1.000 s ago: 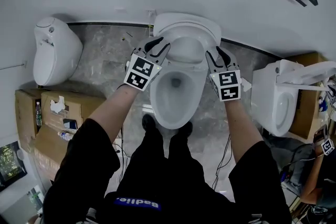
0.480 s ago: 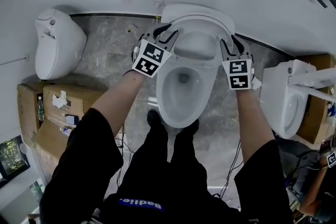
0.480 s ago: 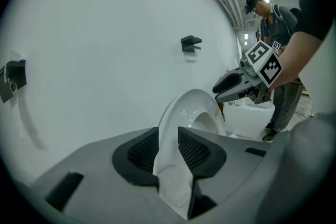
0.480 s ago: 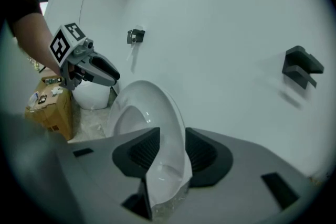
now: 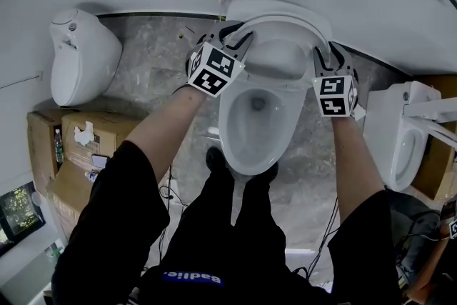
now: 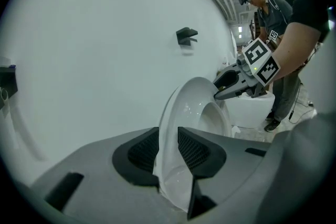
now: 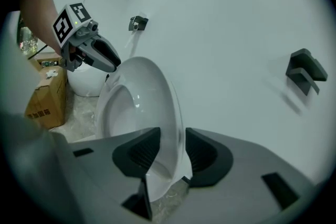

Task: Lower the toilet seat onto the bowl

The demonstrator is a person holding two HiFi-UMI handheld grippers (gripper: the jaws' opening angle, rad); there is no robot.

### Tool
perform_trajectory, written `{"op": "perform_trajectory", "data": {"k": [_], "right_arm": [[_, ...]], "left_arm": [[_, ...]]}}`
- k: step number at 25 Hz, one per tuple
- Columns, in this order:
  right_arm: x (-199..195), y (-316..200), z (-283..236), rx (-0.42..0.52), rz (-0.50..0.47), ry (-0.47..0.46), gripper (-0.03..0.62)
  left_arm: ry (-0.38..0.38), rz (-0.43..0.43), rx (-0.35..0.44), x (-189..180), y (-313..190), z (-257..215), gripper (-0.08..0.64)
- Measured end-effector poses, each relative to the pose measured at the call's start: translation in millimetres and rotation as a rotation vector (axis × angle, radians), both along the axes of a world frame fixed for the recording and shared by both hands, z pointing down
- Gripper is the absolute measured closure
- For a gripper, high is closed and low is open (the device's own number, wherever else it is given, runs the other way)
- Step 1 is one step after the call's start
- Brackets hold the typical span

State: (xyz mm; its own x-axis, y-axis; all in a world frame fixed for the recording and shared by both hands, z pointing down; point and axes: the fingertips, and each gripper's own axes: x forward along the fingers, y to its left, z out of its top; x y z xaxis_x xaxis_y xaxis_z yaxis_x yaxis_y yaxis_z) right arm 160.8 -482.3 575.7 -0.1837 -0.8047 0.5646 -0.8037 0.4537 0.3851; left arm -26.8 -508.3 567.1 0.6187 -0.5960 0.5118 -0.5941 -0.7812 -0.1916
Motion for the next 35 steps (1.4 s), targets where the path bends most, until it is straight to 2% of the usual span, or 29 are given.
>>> {"op": "perform_trajectory", "data": {"k": [5,10,15,30,35], "right_arm": [[-2.6,-0.3,-0.4,0.027,-0.032,0.037,0.459],[-1.4,-0.7,-1.6,0.036,-0.028,0.029,0.459],[-3.1,4.4,-2.6,0.048,-0.025,-0.006,0.466],[-0.3,52.8,-12.4,0.084,-0.083,0.039,0.48],[-4.8,76.4,-13.5,0.071,-0.1,0.064,0.485]], "left_arm": [[-0.046,0.016,0.017,0.0,-5.3,8.2,0.449],[-0.073,0.024,0.043,2.8,-10.8,13.0,0.456],[-0.06,0.016,0.057,-1.6,-5.1,11.9,0.466],[-0.027,-0.019,0.077,-3.2,45.4,0.2,0.485],[-0.036,-0.033,0.082,-8.2,70.0,-1.1,0.485]]}}
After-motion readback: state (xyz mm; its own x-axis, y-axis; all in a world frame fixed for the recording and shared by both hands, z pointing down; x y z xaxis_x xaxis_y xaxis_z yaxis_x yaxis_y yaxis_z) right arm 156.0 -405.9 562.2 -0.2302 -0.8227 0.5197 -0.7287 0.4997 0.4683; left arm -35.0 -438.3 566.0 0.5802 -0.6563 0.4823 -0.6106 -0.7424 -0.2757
